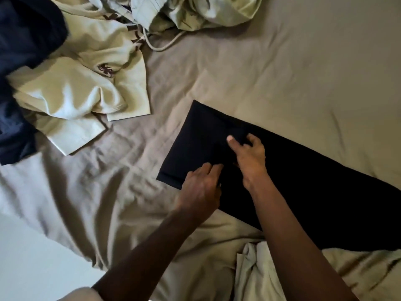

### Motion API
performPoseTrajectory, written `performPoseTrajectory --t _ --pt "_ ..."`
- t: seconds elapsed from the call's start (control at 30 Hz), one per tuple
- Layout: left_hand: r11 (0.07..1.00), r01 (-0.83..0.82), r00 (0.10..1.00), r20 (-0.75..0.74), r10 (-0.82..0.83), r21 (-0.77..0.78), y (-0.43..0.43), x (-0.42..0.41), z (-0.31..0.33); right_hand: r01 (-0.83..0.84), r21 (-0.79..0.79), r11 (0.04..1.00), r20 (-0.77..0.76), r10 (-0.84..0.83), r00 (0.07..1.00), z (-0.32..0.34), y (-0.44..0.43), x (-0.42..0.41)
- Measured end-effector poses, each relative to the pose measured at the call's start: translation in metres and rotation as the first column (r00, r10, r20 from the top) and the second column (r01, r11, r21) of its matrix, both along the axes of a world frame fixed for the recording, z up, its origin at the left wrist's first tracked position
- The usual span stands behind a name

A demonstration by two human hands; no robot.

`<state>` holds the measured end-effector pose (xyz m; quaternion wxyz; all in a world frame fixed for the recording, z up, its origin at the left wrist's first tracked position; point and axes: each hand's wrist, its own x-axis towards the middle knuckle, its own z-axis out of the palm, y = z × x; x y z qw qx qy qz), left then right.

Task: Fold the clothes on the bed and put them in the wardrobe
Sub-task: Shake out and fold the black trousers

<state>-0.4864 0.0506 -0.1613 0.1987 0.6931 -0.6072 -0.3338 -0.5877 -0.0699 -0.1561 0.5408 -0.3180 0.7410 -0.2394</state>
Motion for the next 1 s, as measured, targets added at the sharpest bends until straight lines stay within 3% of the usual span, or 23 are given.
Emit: performPoseTrajectory --t 0.13,0.2,0.27,0.33,0.4,0.47,0.53,0.6,0.67,0.73,0.8,0.87,1.0 --pt "1.000 -0.023 0.999 0.023 0.023 0.003 0.005 0.002 0.006 0.041 -0.129 0.991 -0.100 -0.054 0.994 -0.007 -0.002 -0.011" --pt "0.975 -0.218 0.974 0.047 0.219 -0.029 0.005 0.013 0.011 0.067 -0.092 0.993 -0.172 -0.083 0.982 -0.008 0.001 -0.015" --pt "0.870 -0.494 0.868 0.053 0.494 -0.012 0.005 0.032 0.009 0.051 0.002 0.999 -0.214 -0.050 0.975 -0.003 0.011 -0.018" --pt "0.768 -0.635 0.773 0.073 0.630 0.084 0.007 0.058 0.005 -0.054 0.045 0.998 -0.298 0.065 0.952 0.005 0.028 -0.015" --pt "0.803 -0.574 0.819 0.125 0.560 0.162 0.014 0.078 -0.001 -0.205 -0.035 0.978 -0.496 0.161 0.853 0.011 0.045 -0.008" --pt "0.881 -0.440 0.896 0.142 0.420 0.172 0.022 0.089 -0.005 -0.394 -0.211 0.894 -0.623 0.188 0.759 0.010 0.054 -0.001" --pt "0.941 -0.323 0.941 0.139 0.308 0.102 0.028 0.095 -0.009 -0.495 -0.378 0.783 -0.566 0.227 0.793 0.004 0.045 0.008" --pt "0.967 -0.255 0.955 0.160 0.249 0.020 0.033 0.099 -0.011 -0.550 -0.442 0.708 -0.542 0.278 0.793 0.000 0.024 0.022" --pt "0.981 -0.185 0.953 0.234 0.194 -0.061 0.035 0.103 -0.014 -0.621 -0.410 0.668 -0.614 0.301 0.730 -0.005 -0.003 0.042" --pt "0.984 -0.130 0.944 0.290 0.161 -0.125 0.035 0.108 -0.017 -0.695 -0.280 0.663 -0.683 0.371 0.629 -0.009 -0.029 0.062" --pt "0.982 -0.112 0.947 0.284 0.153 -0.155 0.036 0.114 -0.017 -0.756 -0.137 0.640 -0.722 0.458 0.518 -0.014 -0.047 0.074" --pt "0.979 -0.111 0.954 0.257 0.152 -0.170 0.041 0.122 -0.017 -0.806 -0.098 0.584 -0.755 0.484 0.443 -0.018 -0.056 0.078" --pt "0.991 0.014 0.970 0.242 0.019 -0.133 0.061 0.133 -0.017 -0.841 -0.176 0.511 -0.760 0.473 0.447 -0.025 -0.054 0.072"
